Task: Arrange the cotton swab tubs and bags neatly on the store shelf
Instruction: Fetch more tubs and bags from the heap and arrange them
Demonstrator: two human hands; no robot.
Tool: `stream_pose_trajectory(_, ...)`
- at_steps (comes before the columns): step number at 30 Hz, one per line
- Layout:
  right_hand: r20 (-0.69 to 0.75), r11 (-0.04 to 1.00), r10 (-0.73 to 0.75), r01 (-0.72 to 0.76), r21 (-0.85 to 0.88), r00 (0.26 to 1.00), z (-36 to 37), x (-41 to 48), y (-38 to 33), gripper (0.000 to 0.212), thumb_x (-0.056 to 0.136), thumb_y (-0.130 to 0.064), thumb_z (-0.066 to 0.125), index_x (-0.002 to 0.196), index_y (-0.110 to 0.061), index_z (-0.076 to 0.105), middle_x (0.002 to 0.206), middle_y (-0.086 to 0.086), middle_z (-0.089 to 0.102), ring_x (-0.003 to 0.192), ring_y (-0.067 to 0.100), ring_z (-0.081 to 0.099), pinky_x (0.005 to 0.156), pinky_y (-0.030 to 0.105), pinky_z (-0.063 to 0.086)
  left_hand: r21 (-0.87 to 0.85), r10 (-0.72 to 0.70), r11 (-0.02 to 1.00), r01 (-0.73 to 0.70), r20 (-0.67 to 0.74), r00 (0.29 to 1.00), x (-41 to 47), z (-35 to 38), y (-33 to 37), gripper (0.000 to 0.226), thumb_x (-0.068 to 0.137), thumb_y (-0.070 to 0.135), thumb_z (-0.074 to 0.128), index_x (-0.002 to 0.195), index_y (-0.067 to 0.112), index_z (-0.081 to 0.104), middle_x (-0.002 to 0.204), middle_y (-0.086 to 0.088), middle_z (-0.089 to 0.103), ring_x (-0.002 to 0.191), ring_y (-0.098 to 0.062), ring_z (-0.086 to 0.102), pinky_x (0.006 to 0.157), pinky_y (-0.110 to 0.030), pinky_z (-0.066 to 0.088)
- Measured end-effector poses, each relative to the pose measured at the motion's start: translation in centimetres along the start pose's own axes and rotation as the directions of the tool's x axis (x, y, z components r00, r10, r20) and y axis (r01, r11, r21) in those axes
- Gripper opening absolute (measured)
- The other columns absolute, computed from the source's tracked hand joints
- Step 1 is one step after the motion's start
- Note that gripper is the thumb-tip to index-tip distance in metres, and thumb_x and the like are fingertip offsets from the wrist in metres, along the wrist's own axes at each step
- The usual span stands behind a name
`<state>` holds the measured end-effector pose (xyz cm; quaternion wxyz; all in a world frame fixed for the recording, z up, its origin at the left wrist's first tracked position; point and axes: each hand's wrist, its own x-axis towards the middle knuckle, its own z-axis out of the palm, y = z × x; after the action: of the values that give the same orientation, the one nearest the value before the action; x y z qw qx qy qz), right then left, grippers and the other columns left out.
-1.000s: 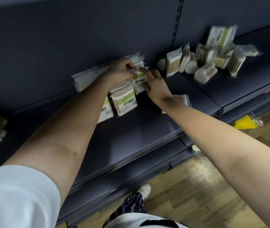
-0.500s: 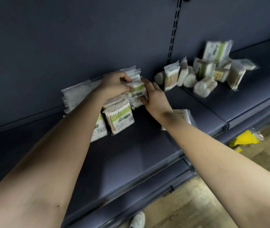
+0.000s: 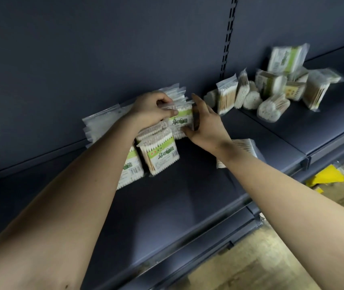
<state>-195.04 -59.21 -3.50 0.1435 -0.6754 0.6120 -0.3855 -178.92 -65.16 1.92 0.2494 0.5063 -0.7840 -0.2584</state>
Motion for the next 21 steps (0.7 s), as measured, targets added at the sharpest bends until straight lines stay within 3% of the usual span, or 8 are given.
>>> stream_pose_trajectory(6, 0.011, 0.997, 0.026, -0.027, 0.074, 1.000, -0.5, -0.1, -0.7, 0.076, 0.076, -0.012, 0.064, 0.142, -0.025, 0.028, 0.128, 0.005, 0.051, 0.104, 0.022, 0.058, 0.089, 0.020, 0.042, -0.031, -0.034, 0.999, 0.035, 0.033, 0.999, -0.2, -0.3, 0.4, 0.038, 0.078, 0.025, 0.075, 0.113, 0.018, 0.064, 0.107, 0.009, 0.057, 0.100, -0.006, 0.051, 0.080, -0.017, 0.035)
stream_pose_trajectory(9, -0.100, 0.987, 0.123, -0.111, 0.117, 0.987, -2.9, 0.9, -0.8, 0.066, 0.078, -0.008, 0.055, 0.139, -0.019, 0.034, 0.122, 0.006, 0.056, 0.107, 0.016, 0.054, 0.081, 0.008, 0.034, -0.073, -0.051, 0.996, 0.056, 0.075, 0.996, -0.5, -0.5, 0.8, 0.035, 0.080, 0.027, 0.073, 0.113, 0.018, 0.064, 0.109, 0.006, 0.061, 0.099, -0.008, 0.055, 0.082, -0.021, 0.041)
stream_pose_trajectory(12, -0.193, 0.996, 0.091, -0.085, 0.037, 0.977, -6.2, 1.6, -0.1, 0.055, 0.078, -0.014, 0.049, 0.133, -0.014, 0.045, 0.115, 0.006, 0.059, 0.094, 0.015, 0.058, 0.078, 0.014, 0.038, -0.129, -0.098, 0.986, 0.107, 0.073, 0.992, -0.5, -0.8, 1.0, 0.021, 0.084, 0.034, 0.067, 0.101, 0.021, 0.068, 0.097, 0.005, 0.067, 0.085, -0.007, 0.060, 0.081, -0.026, 0.047)
stream_pose_trajectory(15, -0.134, 0.997, 0.051, -0.057, -0.042, 0.990, -9.4, 1.6, 1.5, 0.051, 0.081, -0.006, 0.054, 0.131, -0.015, 0.046, 0.118, 0.005, 0.056, 0.085, 0.015, 0.059, 0.077, 0.023, 0.045, -0.090, -0.128, 0.987, 0.135, 0.079, 0.989, -0.3, -0.9, 1.4, 0.011, 0.085, 0.037, 0.063, 0.089, 0.029, 0.068, 0.098, 0.002, 0.068, 0.093, -0.014, 0.062, 0.086, -0.029, 0.046)
stream_pose_trajectory(19, -0.057, 0.985, 0.032, -0.041, -0.166, 0.998, -12.4, 2.3, 4.3, 0.055, 0.078, -0.004, 0.056, 0.130, -0.020, 0.046, 0.121, 0.007, 0.054, 0.105, 0.023, 0.056, 0.089, 0.026, 0.044, -0.090, -0.173, 0.979, 0.182, 0.098, 0.980, -0.2, -1.0, 2.2, 0.022, 0.087, 0.031, 0.063, 0.100, 0.014, 0.069, 0.103, -0.008, 0.068, 0.098, -0.018, 0.061, 0.088, -0.030, 0.045)
stream_pose_trajectory(21, 0.006, 0.987, 0.010, -0.009, -0.159, 1.000, -13.3, 2.8, 4.8, 0.055, 0.078, -0.004, 0.057, 0.130, -0.019, 0.047, 0.123, 0.008, 0.051, 0.107, 0.022, 0.055, 0.092, 0.030, 0.046, -0.064, -0.196, 0.977, 0.202, 0.090, 0.976, 0.2, -1.0, 2.9, 0.021, 0.088, 0.028, 0.063, 0.099, 0.012, 0.069, 0.100, -0.010, 0.067, 0.095, -0.020, 0.060, 0.082, -0.028, 0.046)
